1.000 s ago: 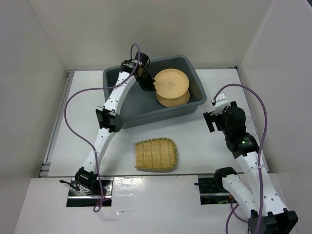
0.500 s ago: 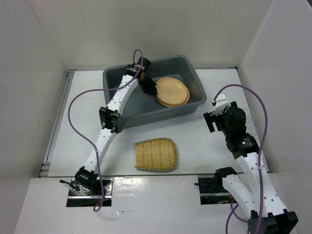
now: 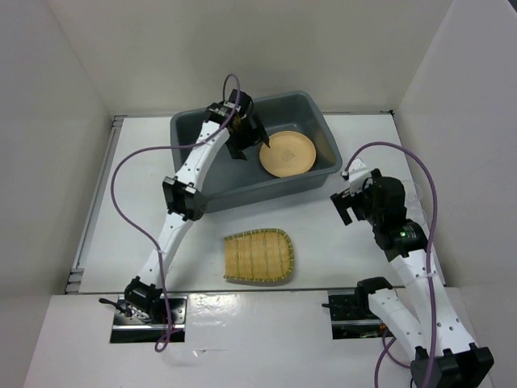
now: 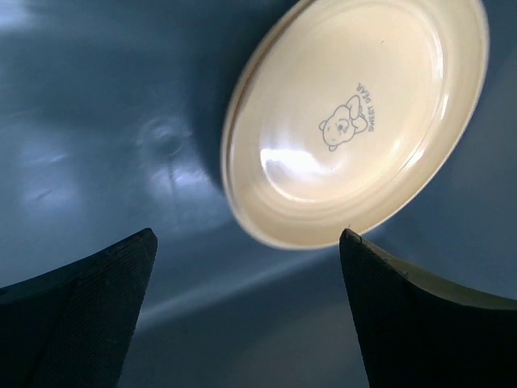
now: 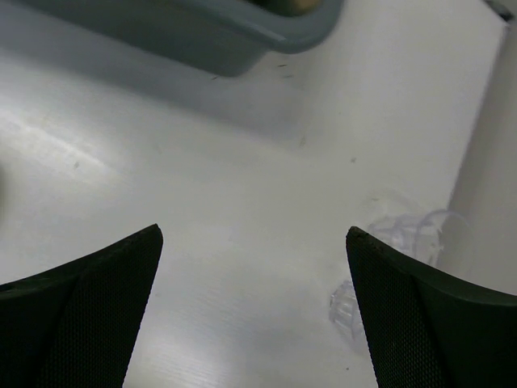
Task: Place the mixed dishes into the plastic bin
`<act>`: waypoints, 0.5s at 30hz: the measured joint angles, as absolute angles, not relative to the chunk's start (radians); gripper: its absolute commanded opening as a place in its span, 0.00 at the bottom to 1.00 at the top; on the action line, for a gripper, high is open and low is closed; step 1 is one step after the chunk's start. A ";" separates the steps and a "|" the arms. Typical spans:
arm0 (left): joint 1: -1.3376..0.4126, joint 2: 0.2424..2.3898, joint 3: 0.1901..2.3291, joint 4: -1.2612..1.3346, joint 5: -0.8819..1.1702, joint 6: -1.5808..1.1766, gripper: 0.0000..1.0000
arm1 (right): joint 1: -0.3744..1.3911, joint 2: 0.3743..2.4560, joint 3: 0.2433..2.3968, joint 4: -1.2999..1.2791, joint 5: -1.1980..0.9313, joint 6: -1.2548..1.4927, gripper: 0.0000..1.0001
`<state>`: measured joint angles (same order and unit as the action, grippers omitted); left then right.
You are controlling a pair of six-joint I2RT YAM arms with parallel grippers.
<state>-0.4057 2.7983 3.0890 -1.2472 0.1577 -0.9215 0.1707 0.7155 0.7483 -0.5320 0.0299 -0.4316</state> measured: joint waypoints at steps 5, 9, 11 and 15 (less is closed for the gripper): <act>-0.400 2.453 2.822 -1.282 -0.074 -0.820 1.00 | 0.171 0.764 0.766 -0.682 -0.199 -0.627 0.93; -0.395 2.032 2.524 -1.246 -0.250 -0.785 1.00 | 0.184 0.805 0.768 -0.777 -0.349 -0.788 0.94; -0.384 1.812 2.322 -1.207 -0.293 -0.785 1.00 | 0.212 0.827 0.768 -0.798 -0.410 -0.838 0.94; -0.344 1.423 1.871 -1.102 -0.309 -0.795 1.00 | 0.334 0.894 0.769 -0.788 -0.492 -0.845 0.94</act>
